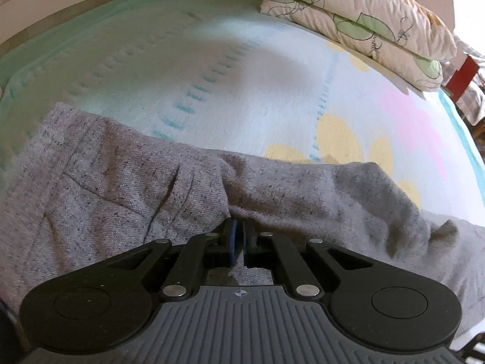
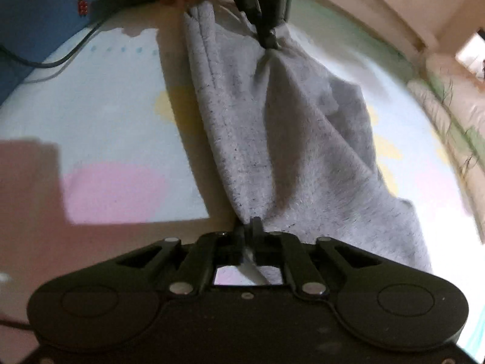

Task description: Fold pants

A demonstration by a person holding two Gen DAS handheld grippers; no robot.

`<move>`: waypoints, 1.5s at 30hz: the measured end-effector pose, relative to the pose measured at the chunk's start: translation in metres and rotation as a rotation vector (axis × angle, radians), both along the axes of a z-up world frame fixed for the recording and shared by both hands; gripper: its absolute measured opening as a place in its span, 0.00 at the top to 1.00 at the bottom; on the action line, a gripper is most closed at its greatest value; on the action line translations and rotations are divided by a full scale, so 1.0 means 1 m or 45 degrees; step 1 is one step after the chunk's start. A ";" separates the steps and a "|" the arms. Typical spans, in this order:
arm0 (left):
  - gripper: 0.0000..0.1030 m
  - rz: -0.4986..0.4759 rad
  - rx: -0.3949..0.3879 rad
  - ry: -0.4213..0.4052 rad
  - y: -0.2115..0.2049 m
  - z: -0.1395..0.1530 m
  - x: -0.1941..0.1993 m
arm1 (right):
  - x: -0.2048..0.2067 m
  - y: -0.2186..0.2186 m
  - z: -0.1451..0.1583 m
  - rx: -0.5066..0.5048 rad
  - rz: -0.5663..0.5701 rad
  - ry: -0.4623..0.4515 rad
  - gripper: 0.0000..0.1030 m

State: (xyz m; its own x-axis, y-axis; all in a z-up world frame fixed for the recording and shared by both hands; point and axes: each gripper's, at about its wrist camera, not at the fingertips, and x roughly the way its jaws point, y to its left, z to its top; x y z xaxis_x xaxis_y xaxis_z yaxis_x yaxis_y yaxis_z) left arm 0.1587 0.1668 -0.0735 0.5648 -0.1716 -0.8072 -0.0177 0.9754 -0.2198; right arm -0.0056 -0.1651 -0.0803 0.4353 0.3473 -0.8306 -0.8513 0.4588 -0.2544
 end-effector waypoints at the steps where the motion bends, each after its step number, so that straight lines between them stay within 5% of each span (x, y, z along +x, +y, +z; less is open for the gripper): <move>1: 0.96 -0.001 -0.013 0.000 0.002 0.000 0.000 | 0.006 -0.003 0.009 0.071 -0.053 0.050 0.87; 7: 0.96 0.011 -0.040 0.004 0.004 0.000 0.000 | 0.067 -0.029 0.066 0.500 -0.388 0.188 0.68; 12: 0.96 -0.034 0.017 -0.005 -0.001 -0.001 -0.002 | 0.140 -0.018 0.062 0.659 -0.518 0.277 0.67; 20: 0.96 -0.130 0.083 -0.018 -0.004 -0.005 -0.005 | 0.213 0.019 0.015 0.609 -0.553 0.446 0.64; 26: 0.96 -0.144 0.086 -0.033 -0.002 -0.007 -0.006 | 0.226 0.038 0.002 0.564 -0.503 0.509 0.64; 27: 0.96 -0.146 0.083 -0.036 -0.002 -0.008 -0.007 | 0.227 0.041 0.001 0.558 -0.489 0.517 0.67; 29: 0.96 -0.148 0.078 -0.040 0.000 -0.008 -0.008 | 0.226 0.047 0.000 0.534 -0.451 0.521 0.94; 33: 0.96 -0.152 0.096 -0.072 0.001 -0.004 -0.013 | 0.234 0.071 0.010 0.467 -0.403 0.297 0.97; 38: 0.96 -0.178 0.176 -0.101 0.001 -0.003 -0.022 | 0.275 0.090 0.001 0.459 -0.469 0.281 0.97; 45: 0.96 -0.281 0.240 -0.093 0.007 -0.013 -0.023 | 0.268 0.094 -0.026 0.441 -0.476 0.246 0.97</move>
